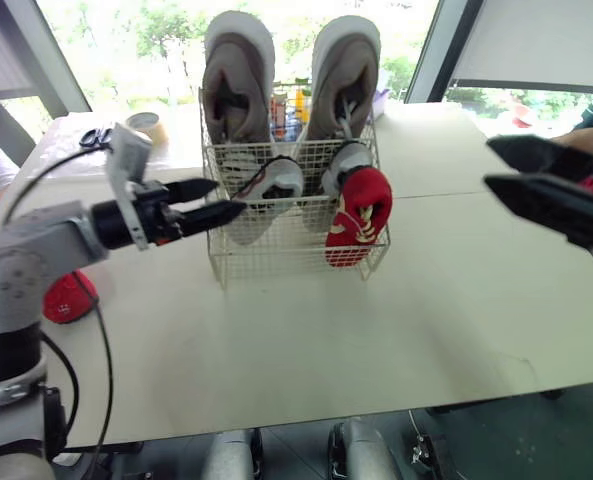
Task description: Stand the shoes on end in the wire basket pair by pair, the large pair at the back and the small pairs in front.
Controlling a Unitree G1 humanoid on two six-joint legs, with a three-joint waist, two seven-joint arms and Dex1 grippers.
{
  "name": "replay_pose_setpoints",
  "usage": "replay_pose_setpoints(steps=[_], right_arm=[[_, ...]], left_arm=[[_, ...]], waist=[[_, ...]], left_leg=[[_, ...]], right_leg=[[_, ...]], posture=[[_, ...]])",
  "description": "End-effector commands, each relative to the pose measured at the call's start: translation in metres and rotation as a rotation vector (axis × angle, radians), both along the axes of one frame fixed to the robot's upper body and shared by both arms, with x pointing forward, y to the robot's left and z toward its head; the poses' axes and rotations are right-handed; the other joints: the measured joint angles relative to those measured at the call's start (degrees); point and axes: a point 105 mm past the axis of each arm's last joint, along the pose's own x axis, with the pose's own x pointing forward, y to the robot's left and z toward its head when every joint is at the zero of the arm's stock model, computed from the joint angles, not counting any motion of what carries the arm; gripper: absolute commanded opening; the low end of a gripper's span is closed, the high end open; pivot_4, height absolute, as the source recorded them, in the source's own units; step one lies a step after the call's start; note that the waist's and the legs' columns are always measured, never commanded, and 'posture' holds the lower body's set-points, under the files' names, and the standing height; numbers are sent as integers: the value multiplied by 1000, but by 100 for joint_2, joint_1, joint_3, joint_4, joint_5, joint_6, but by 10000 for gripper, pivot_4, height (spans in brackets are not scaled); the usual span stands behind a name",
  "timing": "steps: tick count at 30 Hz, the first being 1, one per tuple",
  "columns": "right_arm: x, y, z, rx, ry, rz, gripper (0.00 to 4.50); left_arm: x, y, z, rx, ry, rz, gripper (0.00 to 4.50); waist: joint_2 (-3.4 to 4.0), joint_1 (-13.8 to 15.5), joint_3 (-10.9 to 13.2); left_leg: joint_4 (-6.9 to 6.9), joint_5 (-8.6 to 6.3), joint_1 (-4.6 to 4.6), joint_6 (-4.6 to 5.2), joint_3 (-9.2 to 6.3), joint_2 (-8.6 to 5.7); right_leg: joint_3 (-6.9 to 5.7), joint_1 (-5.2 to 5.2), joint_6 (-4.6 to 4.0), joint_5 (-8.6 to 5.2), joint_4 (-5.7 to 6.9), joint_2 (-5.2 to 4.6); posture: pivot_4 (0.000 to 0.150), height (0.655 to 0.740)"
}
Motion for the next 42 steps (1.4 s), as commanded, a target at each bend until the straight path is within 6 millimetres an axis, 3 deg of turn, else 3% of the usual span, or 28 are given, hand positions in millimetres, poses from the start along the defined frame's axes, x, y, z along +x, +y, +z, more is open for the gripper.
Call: replay_pose_setpoints(steps=[1, 5, 7, 10, 12, 20, 27, 34, 37, 42], right_arm=[[-1, 29, -4, -171, -44, 240, 44749], [-3, 53, -14, -317, -97, 464, 44749], [0, 56, -19, -381, -118, 533, 44749], [7, 55, -27, -464, -128, 577, 44749], [13, 53, -30, -485, -128, 594, 44749], [26, 57, -40, -475, -126, 604, 44749], [30, 61, -46, -443, -125, 571, 44749], [27, 62, -50, -404, -113, 514, 44749], [28, 61, -49, -388, -109, 486, 45000], [27, 60, -48, -377, -95, 457, 45000]], left_arm=[[8, 71, 31, 46, 4, 405, 45000], [23, 152, 14, 154, 189, 935, 45000], [14, 191, 16, 104, 284, 1219, 45000], [-7, 211, 15, 140, 380, 1389, 45000], [-13, 222, 6, 55, 445, 1433, 45000], [-20, 235, -31, -50, 645, 1437, 45000], [-18, 235, -56, -16, 812, 1405, 45000], [-18, 231, -95, 44, 986, 1356, 45000], [-10, 234, -109, 84, 984, 1366, 35805], [-3, 237, -117, 93, 977, 1343, 9788]], waist=[[4, -31, -1], [13, 17, -6], [-4, 92, 1], [-62, 138, -3], [-69, 154, -7], [-70, 155, -7], [-72, 157, -8], [-73, 155, -9], [-72, 163, -11], [-64, 141, -16]], left_leg=[[-4, 1, 6, -2, 0, 2], [-23, 3, 14, -4, 10, -1], [-9, 1, -2, -2, 9, -2], [4, 8, -42, -12, 18, -2], [12, 17, -56, -28, 22, -3], [9, 27, -45, -47, 21, -1], [11, 28, -44, -51, 22, -1], [11, 28, -43, -52, 24, -1], [12, 28, -42, -52, 26, -2], [8, 28, -35, -52, 30, -2]], right_leg=[[4, -3, 0, 0, 3, 2], [7, -7, -2, 0, 1, -2], [2, -12, 1, 0, 3, -5], [3, -42, 6, 5, 3, -6], [4, -49, 11, 8, -2, -9], [2, -52, 9, 8, 18, -11], [2, -53, 8, 9, 24, -10], [2, -55, 8, 9, 27, -10], [2, -53, 8, 8, 27, -11], [3, -52, 7, 8, 28, -9]], posture=[[1500, 6675], [1500, 6675], [1500, 6675], [1500, 6675], [1500, 6675], [1500, 6675], [1500, 6675], [1500, 6675], [1500, 6675], [1500, 6675]])
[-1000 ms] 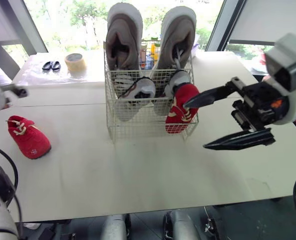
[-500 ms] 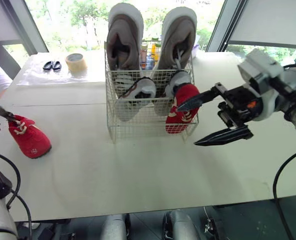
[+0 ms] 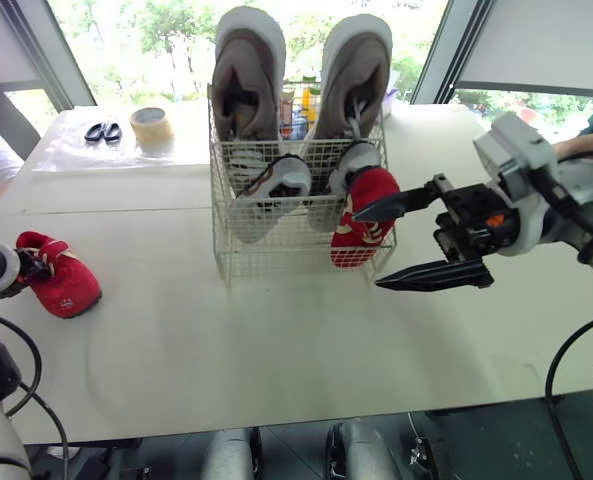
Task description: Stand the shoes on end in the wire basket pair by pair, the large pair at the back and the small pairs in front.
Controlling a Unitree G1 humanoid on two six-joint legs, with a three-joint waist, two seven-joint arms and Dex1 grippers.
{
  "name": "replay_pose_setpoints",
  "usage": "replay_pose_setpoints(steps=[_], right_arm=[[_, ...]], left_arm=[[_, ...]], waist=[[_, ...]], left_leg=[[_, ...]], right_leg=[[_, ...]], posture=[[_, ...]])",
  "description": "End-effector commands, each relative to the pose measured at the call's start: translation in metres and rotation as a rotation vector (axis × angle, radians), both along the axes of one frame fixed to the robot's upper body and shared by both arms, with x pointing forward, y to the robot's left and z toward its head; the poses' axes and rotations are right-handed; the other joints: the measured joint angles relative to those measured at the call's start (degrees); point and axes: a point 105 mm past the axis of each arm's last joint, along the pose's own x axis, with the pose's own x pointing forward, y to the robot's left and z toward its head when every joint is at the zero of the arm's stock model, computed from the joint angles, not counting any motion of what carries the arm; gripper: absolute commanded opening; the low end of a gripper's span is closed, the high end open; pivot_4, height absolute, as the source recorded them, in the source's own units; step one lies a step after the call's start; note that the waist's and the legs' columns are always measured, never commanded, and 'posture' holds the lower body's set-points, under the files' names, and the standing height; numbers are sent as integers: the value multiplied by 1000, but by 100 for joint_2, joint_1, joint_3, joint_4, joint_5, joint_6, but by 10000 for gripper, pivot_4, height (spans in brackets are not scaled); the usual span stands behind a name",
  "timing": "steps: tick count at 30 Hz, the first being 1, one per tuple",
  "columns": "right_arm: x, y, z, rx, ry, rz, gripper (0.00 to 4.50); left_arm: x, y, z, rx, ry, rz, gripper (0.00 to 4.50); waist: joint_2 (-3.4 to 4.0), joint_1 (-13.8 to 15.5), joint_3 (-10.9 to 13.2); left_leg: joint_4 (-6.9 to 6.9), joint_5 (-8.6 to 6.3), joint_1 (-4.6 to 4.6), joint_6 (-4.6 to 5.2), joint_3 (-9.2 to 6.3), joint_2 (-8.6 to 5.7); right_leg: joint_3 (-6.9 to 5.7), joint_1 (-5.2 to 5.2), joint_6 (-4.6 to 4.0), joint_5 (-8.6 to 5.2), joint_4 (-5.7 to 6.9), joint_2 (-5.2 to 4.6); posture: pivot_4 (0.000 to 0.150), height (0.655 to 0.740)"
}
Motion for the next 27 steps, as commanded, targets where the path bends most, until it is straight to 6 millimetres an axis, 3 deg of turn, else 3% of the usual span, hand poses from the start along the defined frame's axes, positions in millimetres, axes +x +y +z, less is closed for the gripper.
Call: replay_pose_setpoints(steps=[1, 2, 4, 9, 11, 12, 13, 14, 15, 16, 17, 22, 27], right_arm=[[-5, -2, 8, 15, -39, -7, 45000], [-5, -2, 7, 14, -38, -11, 45000], [-4, -2, 7, 14, -35, -14, 45000], [0, -6, 8, 9, -28, -27, 45000], [3, -10, 11, 13, -22, -37, 45000], [5, -11, 14, 25, -19, -43, 45000], [7, -12, 17, 33, -17, -47, 45000], [9, -13, 18, 40, -15, -49, 45000], [13, -13, 20, 44, -13, -52, 45000], [16, -13, 20, 45, -11, -53, 45000], [19, -12, 19, 43, -10, -53, 45000], [30, -7, 19, 24, 2, -22, 45000], [25, -4, 24, -1, 69, 38, 45000]], left_arm=[[-4, 10, -7, 34, 39, 15, 4397], [-3, 10, -7, 34, 36, 11, 366], [-1, 11, -1, 37, 11, 4, 366], [9, 7, 55, 79, -180, -37, 366], [14, -13, 96, 119, -332, -133, 366], [13, -36, 125, 180, -473, -230, 366], [9, -53, 143, 230, -567, -294, 366], [3, -70, 156, 286, -657, -349, 366], [-11, -93, 185, 474, -849, -409, 366], [-25, -112, 200, 601, -974, -444, 366], [-37, -131, 201, 606, -1064, -493, 366], [-61, -184, 203, 537, -1413, -514, 366], [-69, -231, 178, 594, -1432, -694, 366]], waist=[[9, -14, -5], [16, -18, -9], [19, -18, -11], [-9, -2, -2], [-30, 9, 4], [-39, 6, 2], [-42, 7, 2], [-42, 7, 2], [-38, 1, 0], [-36, -13, 0], [-37, -22, -1], [-25, -7, -7], [-20, -5, -7]], left_leg=[[-3, 1, 5, -1, 2, 0], [-7, 1, 11, -2, 5, 0], [-9, 4, 16, -6, 5, 1], [0, 5, 9, -9, 0, 2], [8, 4, -4, -7, -2, 3], [19, 3, -20, -5, -6, 4], [34, 2, -43, -3, -16, 6], [57, -2, -67, 3, -26, 7], [69, -6, -76, 11, -26, 5], [72, -10, -75, 17, -24, 0], [73, -13, -69, 22, -17, -3], [74, -11, -29, 19, -22, -1], [73, -11, -19, 20, -21, 0]], right_leg=[[0, 1, 0, 0, 1, 0], [1, 2, -1, 0, 2, 0], [1, 2, -4, -2, 9, 0], [1, -5, -7, -4, 23, 0], [0, -9, -7, -4, 22, -1], [-2, -17, -7, -4, 23, -1], [-7, -29, -6, -3, 24, 0], [-11, -37, -5, -2, 29, -2], [-11, -40, -4, -2, 29, -5], [-9, -35, 0, 1, 24, -13], [-2, -29, 6, 4, 20, -18], [-7, 8, 10, 8, 29, -11], [-3, 12, 9, 8, 33, -9]], posture=[[1500, 6675], [1500, 6675], [1500, 6675], [1500, 6675], [1500, 6675], [1500, 6675], [1500, 6675], [1500, 6675], [1500, 6675], [1500, 6675], [1500, 6675], [1500, 6675], [1500, 6675]])
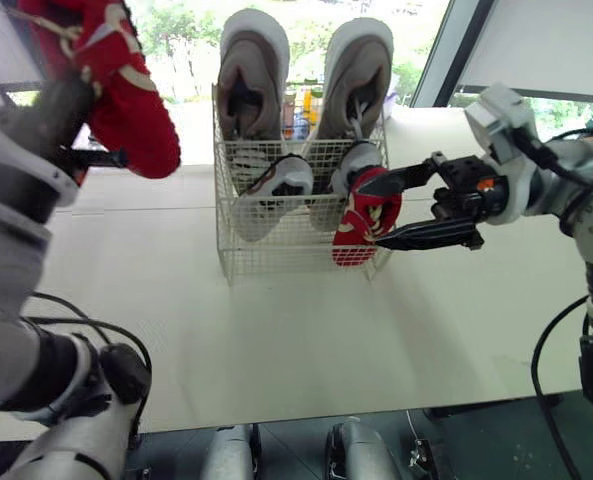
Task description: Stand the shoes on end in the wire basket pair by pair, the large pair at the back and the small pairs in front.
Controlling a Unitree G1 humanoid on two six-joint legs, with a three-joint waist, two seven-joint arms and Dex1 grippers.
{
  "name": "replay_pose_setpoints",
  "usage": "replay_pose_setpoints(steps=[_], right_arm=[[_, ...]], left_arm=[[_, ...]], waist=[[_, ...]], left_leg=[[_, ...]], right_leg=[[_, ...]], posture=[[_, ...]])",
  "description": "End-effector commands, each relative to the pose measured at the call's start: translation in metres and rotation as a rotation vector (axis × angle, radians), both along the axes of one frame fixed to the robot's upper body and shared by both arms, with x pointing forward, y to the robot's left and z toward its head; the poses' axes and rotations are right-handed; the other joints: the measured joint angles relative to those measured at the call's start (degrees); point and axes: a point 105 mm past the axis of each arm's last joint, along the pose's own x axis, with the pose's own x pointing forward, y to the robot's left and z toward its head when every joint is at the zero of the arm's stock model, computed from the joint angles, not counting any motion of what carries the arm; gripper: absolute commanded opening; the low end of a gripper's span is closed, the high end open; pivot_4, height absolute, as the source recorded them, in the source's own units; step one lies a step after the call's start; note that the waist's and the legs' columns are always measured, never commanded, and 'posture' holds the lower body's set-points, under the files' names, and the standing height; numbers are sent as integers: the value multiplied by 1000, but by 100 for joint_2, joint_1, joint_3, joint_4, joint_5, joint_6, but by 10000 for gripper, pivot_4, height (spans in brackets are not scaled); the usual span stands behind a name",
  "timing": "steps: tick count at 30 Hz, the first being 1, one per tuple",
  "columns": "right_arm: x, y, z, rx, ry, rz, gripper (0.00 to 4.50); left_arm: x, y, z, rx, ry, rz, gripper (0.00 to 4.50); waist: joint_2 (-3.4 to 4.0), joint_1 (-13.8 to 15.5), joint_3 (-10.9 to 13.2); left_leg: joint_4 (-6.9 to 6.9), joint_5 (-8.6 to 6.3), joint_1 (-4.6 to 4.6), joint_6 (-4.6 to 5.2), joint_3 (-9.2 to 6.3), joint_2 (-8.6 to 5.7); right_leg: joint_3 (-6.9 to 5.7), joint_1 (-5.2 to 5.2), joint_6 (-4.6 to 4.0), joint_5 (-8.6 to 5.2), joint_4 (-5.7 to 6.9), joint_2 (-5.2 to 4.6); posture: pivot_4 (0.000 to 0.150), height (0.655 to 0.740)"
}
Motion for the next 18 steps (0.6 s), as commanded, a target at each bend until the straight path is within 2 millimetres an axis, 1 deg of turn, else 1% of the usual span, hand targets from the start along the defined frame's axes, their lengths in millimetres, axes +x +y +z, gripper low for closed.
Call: replay_pose_setpoints(steps=[1, 6, 8, 11, 13, 15, 18], right_arm=[[-15, 0, 15, -8, 33, 85, 45000], [-26, 3, 2, -67, 78, 110, 45000], [-31, 5, -4, -78, 90, 101, 45000], [-39, 6, -15, -96, 111, 74, 45000], [-44, 2, -18, -86, 122, 14, 45000], [-42, -4, -17, -51, 115, -88, 45000], [-40, -11, -14, 4, 102, -204, 45000]], left_arm=[[-13, -26, -9, 83, -82, -46, 366], [-11, -37, -27, 39, -120, -22, 366], [-9, -46, -36, 50, -113, -47, 366], [-1, -51, -44, 47, -110, -76, 366], [8, -51, -47, 49, -109, -90, 366], [16, -53, -51, 64, -106, -109, 366], [23, -56, -57, 79, -103, -128, 366]], waist=[[3, 0, 0], [1, 36, -1], [3, 38, -2], [4, 41, -3], [4, 42, -3], [4, 35, -3], [4, 36, -3]], left_leg=[[-1, 0, 0, 1, 2, 0], [6, -2, -2, 4, -3, -1], [9, -6, 3, 9, -5, 0], [6, -10, 12, 15, -5, 0], [6, -10, 12, 15, -6, 0], [7, -11, 12, 17, -8, 0], [6, -11, 12, 18, -7, 1]], right_leg=[[2, -2, 0, 0, -1, -1], [-1, 4, -4, 2, -4, -2], [-5, 16, -4, 2, -9, -1], [-8, 27, -4, 2, -19, -1], [-10, 28, -5, 2, -20, -1], [-12, 30, -4, 2, -21, -1], [-12, 30, -4, 2, -22, -1]], posture=[[1500, 6675], [1500, 6675], [1500, 6675], [1500, 6675], [1500, 6675], [1500, 6675], [1500, 6675]])
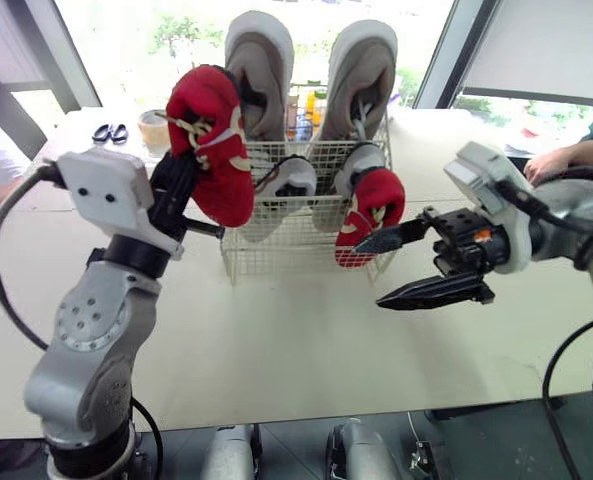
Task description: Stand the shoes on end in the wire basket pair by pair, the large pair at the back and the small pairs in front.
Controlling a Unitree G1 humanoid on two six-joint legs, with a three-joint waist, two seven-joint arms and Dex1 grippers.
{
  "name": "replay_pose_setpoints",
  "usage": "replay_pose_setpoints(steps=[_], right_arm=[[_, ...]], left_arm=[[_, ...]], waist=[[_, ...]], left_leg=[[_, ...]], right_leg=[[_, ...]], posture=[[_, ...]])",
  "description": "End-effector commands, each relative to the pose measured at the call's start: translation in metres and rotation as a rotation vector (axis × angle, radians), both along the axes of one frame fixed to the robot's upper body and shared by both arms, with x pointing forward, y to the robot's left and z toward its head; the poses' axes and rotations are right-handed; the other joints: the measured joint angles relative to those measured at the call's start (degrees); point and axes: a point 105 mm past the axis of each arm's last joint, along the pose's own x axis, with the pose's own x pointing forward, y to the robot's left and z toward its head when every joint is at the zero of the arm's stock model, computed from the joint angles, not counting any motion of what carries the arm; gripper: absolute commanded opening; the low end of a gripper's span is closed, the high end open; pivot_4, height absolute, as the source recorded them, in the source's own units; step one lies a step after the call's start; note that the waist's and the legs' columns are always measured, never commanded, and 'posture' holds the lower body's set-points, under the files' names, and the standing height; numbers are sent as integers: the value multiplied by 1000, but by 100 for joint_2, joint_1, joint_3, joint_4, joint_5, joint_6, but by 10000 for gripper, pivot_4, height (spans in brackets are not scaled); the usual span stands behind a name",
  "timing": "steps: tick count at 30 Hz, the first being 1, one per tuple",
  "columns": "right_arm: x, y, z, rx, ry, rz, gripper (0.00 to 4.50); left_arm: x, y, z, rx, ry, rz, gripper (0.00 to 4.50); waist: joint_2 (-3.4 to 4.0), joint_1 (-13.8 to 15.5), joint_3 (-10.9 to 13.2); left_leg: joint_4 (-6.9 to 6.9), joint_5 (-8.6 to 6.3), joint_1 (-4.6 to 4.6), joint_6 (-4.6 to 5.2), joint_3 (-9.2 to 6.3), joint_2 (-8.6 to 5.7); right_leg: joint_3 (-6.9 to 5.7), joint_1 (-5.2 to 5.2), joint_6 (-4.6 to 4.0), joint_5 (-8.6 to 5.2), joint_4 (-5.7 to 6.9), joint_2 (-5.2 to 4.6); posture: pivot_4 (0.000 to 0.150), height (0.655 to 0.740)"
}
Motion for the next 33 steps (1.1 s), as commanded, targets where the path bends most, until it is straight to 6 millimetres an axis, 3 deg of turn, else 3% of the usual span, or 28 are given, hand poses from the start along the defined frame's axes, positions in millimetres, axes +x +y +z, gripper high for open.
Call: replay_pose_setpoints(steps=[1, 8, 13, 19, 25, 31, 33], right_arm=[[-5, -10, 15, 49, -75, -127, 45000], [-20, -28, 2, 108, -62, -321, 45000], [-21, -35, 0, 147, -23, -391, 45000], [-19, -41, -2, 172, 17, -425, 45000], [-21, -46, -11, 170, 66, -434, 45000], [-17, -47, -22, 166, 88, -445, 45000], [-16, -48, -25, 164, 91, -445, 45000]], left_arm=[[-2, -7, 4, 18, -64, -34, 366], [7, -22, -6, 31, -60, -91, 366], [4, -32, -33, 80, -26, -92, 366], [9, -24, -57, 91, -14, 39, 366], [10, -27, -76, 48, 56, 20, 366], [20, -10, -87, -50, 191, 63, 366], [14, -13, -85, -68, 203, 10, 7882]], waist=[[0, -5, 0], [0, 2, -1], [8, -14, -4], [11, 10, -6], [24, -8, -13], [42, -6, -24], [50, -10, -30]], left_leg=[[0, -1, 0, 1, 0, 0], [0, -9, 1, 15, -2, 0], [-6, -17, 8, 29, -2, 1], [-5, -28, 9, 49, -4, 1], [-7, -33, 9, 58, -1, 2], [-5, -33, 14, 58, -2, 4], [-6, -33, 20, 58, -4, 4]], right_leg=[[0, 0, 0, 0, -2, 0], [-5, 11, 1, 0, -16, 1], [-3, 15, 1, 0, -18, 3], [-4, 17, 0, -1, -20, 3], [-3, 17, 0, -1, -27, 2], [-3, 23, 0, -1, -27, 3], [-3, 27, 0, -2, -27, 5]], posture=[[1500, 6675], [1500, 6675], [1500, 6675], [1500, 6675], [1500, 6675], [1500, 6675], [1500, 6675]])
